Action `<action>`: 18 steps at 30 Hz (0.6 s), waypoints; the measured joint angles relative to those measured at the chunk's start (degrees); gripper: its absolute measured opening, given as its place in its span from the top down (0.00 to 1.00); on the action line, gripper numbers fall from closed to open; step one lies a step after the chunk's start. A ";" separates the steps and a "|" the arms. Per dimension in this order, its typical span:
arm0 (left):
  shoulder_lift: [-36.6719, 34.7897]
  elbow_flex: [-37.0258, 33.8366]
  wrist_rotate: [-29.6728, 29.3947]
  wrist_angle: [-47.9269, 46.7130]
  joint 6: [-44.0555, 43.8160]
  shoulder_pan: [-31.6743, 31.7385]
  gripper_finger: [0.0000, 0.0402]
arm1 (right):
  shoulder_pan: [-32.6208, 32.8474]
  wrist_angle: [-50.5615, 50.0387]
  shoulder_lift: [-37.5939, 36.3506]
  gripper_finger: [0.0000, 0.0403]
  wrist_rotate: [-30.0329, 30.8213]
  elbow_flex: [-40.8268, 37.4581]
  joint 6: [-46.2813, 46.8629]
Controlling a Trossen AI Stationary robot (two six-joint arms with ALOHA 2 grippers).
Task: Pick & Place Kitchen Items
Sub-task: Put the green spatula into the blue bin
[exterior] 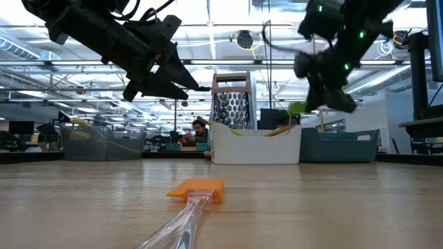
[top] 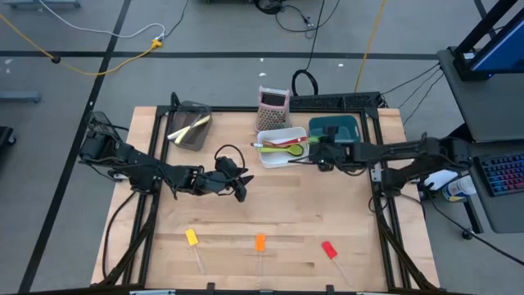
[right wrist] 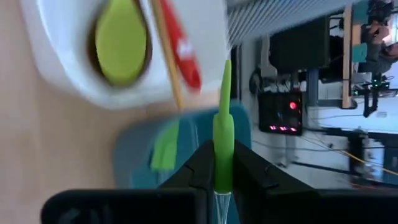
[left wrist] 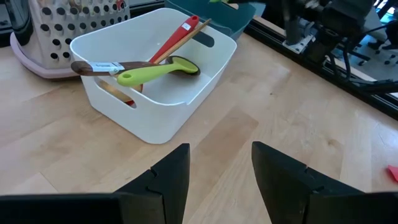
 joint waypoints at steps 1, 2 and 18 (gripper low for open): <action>0.00 0.00 -0.02 0.00 0.02 0.00 0.56 | -1.03 0.62 0.00 0.94 0.00 -0.98 -1.68; 0.00 0.00 -0.01 0.00 -0.01 0.00 0.56 | -2.10 1.85 0.00 0.94 0.02 -2.16 -3.23; 0.00 0.00 -0.07 0.00 0.04 0.04 0.56 | -16.82 26.96 0.02 0.92 -11.42 -14.69 -12.98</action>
